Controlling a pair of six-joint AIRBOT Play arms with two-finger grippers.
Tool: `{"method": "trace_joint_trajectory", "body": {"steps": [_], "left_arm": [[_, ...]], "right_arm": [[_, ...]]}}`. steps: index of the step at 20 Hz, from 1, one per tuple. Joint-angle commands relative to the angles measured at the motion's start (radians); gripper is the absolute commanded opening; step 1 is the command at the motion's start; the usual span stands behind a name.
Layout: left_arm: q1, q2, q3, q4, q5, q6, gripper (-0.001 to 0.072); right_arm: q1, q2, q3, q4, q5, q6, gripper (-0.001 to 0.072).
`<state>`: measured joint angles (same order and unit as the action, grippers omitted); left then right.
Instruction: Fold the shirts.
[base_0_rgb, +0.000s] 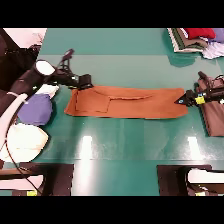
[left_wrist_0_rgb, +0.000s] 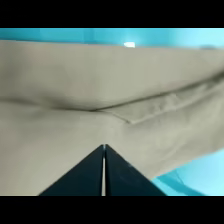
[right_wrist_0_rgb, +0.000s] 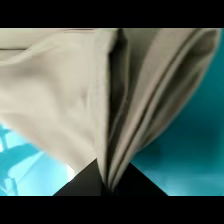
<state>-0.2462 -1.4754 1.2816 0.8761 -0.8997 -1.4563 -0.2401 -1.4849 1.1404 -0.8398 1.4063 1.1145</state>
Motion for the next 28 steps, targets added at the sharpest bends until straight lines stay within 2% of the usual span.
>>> {"method": "trace_joint_trajectory", "body": {"steps": [1, 6, 12, 21, 25, 28], "left_arm": [[-0.132, -0.133, 0.126, -0.01, -0.002, 0.019, 0.0024], [-0.315, -0.327, 0.319, -0.009, -0.02, 0.019, 0.0025], [-0.417, -0.426, 0.34, -0.009, -0.004, 0.016, 0.0025], [-0.434, -0.452, 0.353, -0.035, 0.011, 0.017, 0.0025], [-0.364, -0.382, 0.372, -0.024, 0.0, 0.017, 0.0025], [-0.264, -0.281, 0.372, 0.04, -0.037, 0.017, 0.0025]], "right_arm": [[0.015, 0.126, 0.001, 0.117, 0.011, 0.05, 0.0016], [0.111, 0.16, 0.182, 0.166, 0.09, 0.166, 0.0015], [0.254, 0.16, 0.387, 0.165, 0.087, 0.25, 0.0015], [0.349, 0.16, 0.486, 0.166, 0.056, 0.245, 0.0016], [0.374, 0.14, 0.486, 0.16, 0.063, 0.231, 0.0016], [0.443, 0.103, 0.486, 0.168, 0.058, 0.202, 0.0016]]}}
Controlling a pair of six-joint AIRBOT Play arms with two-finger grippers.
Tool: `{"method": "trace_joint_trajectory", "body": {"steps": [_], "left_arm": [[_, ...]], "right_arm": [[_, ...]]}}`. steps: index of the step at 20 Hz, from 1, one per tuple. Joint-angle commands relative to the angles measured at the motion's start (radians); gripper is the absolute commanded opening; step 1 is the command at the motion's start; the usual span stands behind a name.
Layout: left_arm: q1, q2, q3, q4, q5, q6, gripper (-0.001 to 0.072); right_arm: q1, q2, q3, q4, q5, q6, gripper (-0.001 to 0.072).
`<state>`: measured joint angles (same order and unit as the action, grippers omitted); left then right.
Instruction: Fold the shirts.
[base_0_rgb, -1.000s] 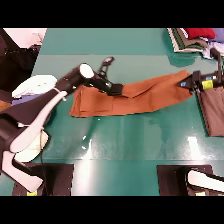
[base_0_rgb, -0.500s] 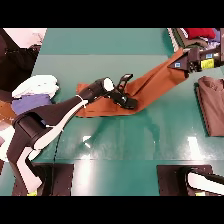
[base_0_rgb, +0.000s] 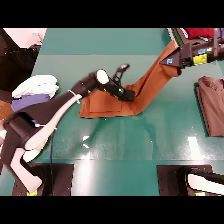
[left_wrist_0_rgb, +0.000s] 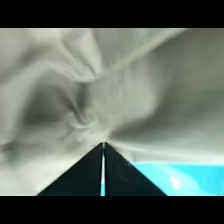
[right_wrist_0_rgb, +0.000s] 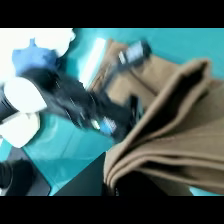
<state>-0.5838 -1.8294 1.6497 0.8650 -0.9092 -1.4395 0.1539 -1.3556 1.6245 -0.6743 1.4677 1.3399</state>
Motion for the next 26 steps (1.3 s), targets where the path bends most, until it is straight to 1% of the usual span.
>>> {"method": "trace_joint_trajectory", "body": {"steps": [1, 3, 6, 8, 9, 10, 11, 12, 14, 15, 16, 18, 20, 22, 24, 26], "left_arm": [[0.117, 0.111, 0.004, 0.085, -0.048, 0.0, 0.0025], [0.202, 0.182, 0.004, 0.14, -0.083, 0.001, 0.0025], [0.34, 0.283, 0.004, 0.198, -0.127, 0.001, 0.0026], [0.423, 0.335, 0.004, 0.206, -0.148, 0.007, 0.0025], [0.46, 0.358, 0.004, 0.207, -0.155, 0.007, 0.0025], [0.49, 0.375, 0.004, 0.206, -0.162, 0.007, 0.0025], [0.517, 0.389, 0.004, 0.206, -0.171, 0.007, 0.0025], [0.537, 0.395, 0.004, 0.206, -0.182, 0.007, 0.0025], [0.563, 0.405, 0.004, 0.206, -0.211, 0.007, 0.0026], [0.569, 0.406, 0.004, 0.206, -0.227, 0.007, 0.0025], [0.57, 0.405, 0.004, 0.206, -0.241, 0.008, 0.0026], [0.57, 0.405, 0.004, 0.206, -0.266, 0.008, 0.0025], [0.57, 0.405, 0.004, 0.206, -0.298, 0.034, 0.0025], [0.569, 0.405, 0.004, 0.206, -0.337, 0.048, 0.0026], [0.569, 0.405, 0.004, 0.206, -0.355, 0.061, 0.0025], [0.569, 0.404, 0.004, 0.205, -0.359, 0.061, 0.0026]], "right_arm": [[0.086, -0.043, 0.002, 0.003, -0.01, -0.028, 0.0016], [0.175, -0.082, 0.002, 0.014, -0.055, -0.059, 0.0016], [0.328, -0.172, 0.003, 0.126, -0.179, -0.127, 0.0017], [0.428, -0.255, 0.003, 0.166, -0.282, -0.153, 0.0028], [0.475, -0.298, 0.003, 0.171, -0.354, -0.156, 0.004], [0.515, -0.338, 0.004, 0.178, -0.426, -0.16, 0.0106], [0.55, -0.381, 0.011, 0.195, -0.481, -0.19, 0.0112], [0.577, -0.424, 0.038, 0.208, -0.491, -0.218, 0.0189], [0.615, -0.504, 0.128, 0.212, -0.454, -0.224, 0.0682], [0.619, -0.529, 0.175, 0.21, -0.407, -0.224, 0.0693], [0.609, -0.544, 0.222, 0.207, -0.346, -0.223, 0.0684], [0.559, -0.539, 0.27, 0.169, -0.211, -0.214, 0.048], [0.487, -0.504, 0.259, 0.068, -0.09, -0.183, 0.0479], [0.405, -0.437, 0.162, -0.029, -0.04, -0.161, 0.0479], [0.306, -0.353, 0.005, -0.061, -0.045, -0.159, 0.0479], [0.2, -0.27, -0.177, -0.061, -0.109, -0.159, 0.0479]]}}
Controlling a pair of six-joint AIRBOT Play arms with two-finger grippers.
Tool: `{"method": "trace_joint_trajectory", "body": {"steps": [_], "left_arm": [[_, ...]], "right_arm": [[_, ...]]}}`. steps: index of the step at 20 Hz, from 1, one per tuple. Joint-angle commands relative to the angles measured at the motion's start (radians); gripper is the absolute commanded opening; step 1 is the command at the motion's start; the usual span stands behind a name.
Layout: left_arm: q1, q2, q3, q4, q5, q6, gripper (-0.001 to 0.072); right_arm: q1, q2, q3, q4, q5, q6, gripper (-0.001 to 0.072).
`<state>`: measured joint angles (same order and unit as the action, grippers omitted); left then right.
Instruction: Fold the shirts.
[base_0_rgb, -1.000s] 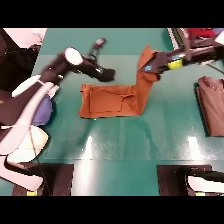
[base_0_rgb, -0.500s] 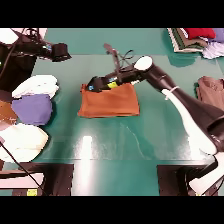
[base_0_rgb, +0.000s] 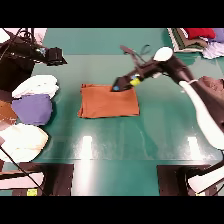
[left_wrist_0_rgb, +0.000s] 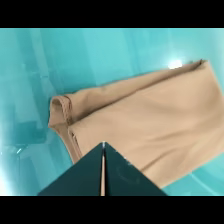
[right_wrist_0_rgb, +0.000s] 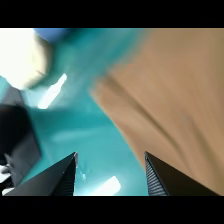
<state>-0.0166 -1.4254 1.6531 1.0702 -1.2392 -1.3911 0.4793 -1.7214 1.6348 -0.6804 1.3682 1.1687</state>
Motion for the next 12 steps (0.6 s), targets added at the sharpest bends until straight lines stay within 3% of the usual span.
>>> {"method": "trace_joint_trajectory", "body": {"steps": [1, 2, 4, 5, 12], "left_arm": [[0.002, 0.0, 0.0, -0.001, -0.027, 0.012, 0.0025], [0.002, -0.001, 0.0, -0.001, -0.024, 0.012, 0.0025], [0.002, -0.002, 0.0, -0.001, -0.023, 0.012, 0.0025], [0.002, -0.002, 0.0, -0.001, -0.019, 0.012, 0.0025], [0.002, -0.002, 0.0, -0.005, 0.001, 0.012, 0.0026]], "right_arm": [[-0.177, 0.13, -0.28, -0.053, -0.063, 0.013, 0.0479], [-0.22, 0.154, -0.357, -0.052, -0.105, 0.012, 0.0486], [-0.281, 0.173, -0.47, -0.049, -0.167, 0.008, 0.0665], [-0.298, 0.167, -0.506, -0.041, -0.193, 0.008, 0.0704], [-0.211, -0.033, -0.444, 0.143, -0.217, -0.064, 0.0693]]}}
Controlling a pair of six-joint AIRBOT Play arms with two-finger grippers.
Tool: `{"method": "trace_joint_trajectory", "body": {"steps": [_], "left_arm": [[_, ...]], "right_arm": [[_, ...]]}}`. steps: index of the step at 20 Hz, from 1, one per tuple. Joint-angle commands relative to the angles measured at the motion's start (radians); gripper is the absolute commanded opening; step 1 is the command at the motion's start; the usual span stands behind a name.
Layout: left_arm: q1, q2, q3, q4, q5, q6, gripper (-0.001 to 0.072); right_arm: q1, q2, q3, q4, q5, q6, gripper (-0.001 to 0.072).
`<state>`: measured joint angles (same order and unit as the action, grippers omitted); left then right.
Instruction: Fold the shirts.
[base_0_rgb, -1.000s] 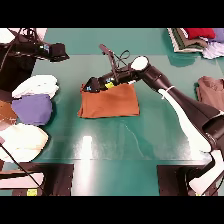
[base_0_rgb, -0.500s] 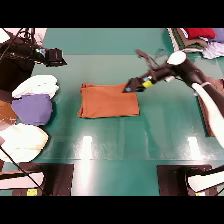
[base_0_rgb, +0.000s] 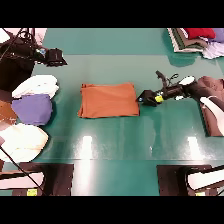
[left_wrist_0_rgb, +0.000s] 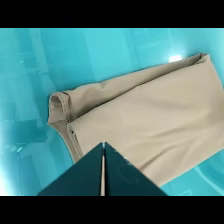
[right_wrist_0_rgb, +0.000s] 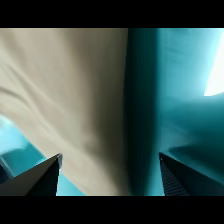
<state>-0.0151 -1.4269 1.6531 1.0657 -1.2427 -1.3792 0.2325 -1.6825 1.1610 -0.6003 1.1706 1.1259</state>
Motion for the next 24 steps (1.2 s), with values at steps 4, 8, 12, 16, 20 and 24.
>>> {"method": "trace_joint_trajectory", "body": {"steps": [4, 8, 12, 16, 20, 24], "left_arm": [[0.0, 0.0, 0.0, -0.001, 0.003, 0.0, 0.0025], [0.0, 0.0, 0.0, -0.001, -0.008, -0.001, 0.0025], [-0.025, 0.0, 0.0, -0.003, -0.018, -0.002, 0.0025], [-0.117, 0.0, -0.001, -0.002, 0.006, 0.0, 0.0025], [-0.201, 0.0, -0.001, -0.003, 0.089, -0.001, 0.0025], [-0.269, 0.0, -0.001, -0.003, 0.158, -0.001, 0.0025]], "right_arm": [[0.14, -0.183, 0.187, 0.14, -0.017, -0.021, 0.0574], [0.193, -0.222, 0.277, 0.132, -0.009, -0.024, 0.0044], [0.113, -0.153, 0.293, 0.125, -0.007, 0.012, 0.0015], [-0.146, 0.041, 0.193, 0.116, -0.004, 0.016, 0.0016], [-0.454, 0.207, 0.153, -0.011, 0.01, 0.027, 0.0016], [-0.7, 0.24, 0.23, -0.04, -0.03, 0.026, 0.0016]]}}
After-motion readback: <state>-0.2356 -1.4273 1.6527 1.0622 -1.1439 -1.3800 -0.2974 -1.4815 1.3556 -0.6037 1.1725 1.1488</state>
